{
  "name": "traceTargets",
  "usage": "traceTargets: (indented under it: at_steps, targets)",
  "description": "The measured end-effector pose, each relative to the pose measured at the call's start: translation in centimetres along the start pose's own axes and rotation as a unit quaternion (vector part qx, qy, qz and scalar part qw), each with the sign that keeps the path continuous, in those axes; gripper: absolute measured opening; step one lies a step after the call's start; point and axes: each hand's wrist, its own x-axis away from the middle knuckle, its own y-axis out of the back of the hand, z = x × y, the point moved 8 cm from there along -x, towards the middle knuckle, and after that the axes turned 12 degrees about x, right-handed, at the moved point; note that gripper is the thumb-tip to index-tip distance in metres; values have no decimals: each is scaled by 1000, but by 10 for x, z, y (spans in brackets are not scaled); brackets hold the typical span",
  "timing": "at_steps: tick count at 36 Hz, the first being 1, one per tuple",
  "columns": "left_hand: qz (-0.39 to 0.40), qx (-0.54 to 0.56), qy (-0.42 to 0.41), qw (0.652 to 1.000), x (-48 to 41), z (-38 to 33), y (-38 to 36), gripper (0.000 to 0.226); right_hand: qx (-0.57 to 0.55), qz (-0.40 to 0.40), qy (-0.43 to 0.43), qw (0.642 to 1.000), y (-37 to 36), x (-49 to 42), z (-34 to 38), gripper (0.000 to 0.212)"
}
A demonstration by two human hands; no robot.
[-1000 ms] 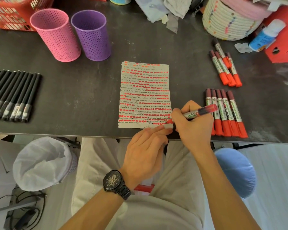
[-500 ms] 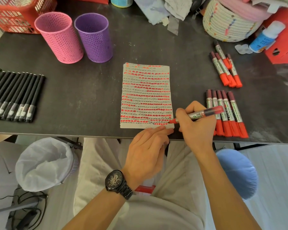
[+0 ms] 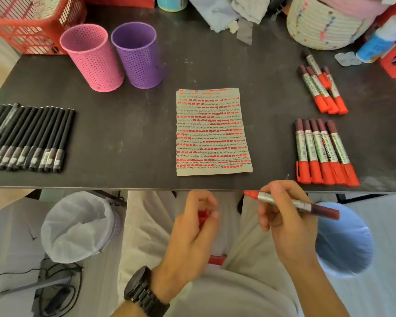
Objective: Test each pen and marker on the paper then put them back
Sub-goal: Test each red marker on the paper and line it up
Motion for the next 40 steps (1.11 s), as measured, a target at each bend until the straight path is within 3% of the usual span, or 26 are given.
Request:
traceTargets:
  at_steps: [5, 7, 9, 12, 17, 21, 24, 29, 40]
  targets:
    - [35, 132, 234, 963, 22, 56, -4, 8, -164, 85, -157, 970, -16, 31, -48, 30]
    - [19, 196, 323, 926, 30, 76, -5, 8, -181, 88, -193, 960, -18, 39, -59, 32]
    - [7, 185, 361, 914, 35, 90, -4, 10, -176, 71, -214, 958, -16, 44, -65, 29]
    - [20, 91, 324, 942, 37, 93, 0, 9, -155, 28, -235, 959, -10, 47, -73, 13]
    - [20, 63, 279, 958, 35, 92, 7, 18, -22, -38, -252, 967, 5, 42, -79, 38]
    - [14, 60, 249, 966, 30, 87, 12, 29, 56, -64, -234, 968, 9, 37, -77, 37]
    - [5, 66, 227, 972, 26, 82, 16, 34, 69, -67, -225, 970, 9, 35, -74, 35]
    - [-21, 168, 238, 956, 23, 78, 15, 38, 86, -63, -214, 971, 7, 36, -72, 35]
    - [27, 167, 236, 957, 23, 77, 6, 27, 112, -30, -179, 977, 0, 36, -67, 34]
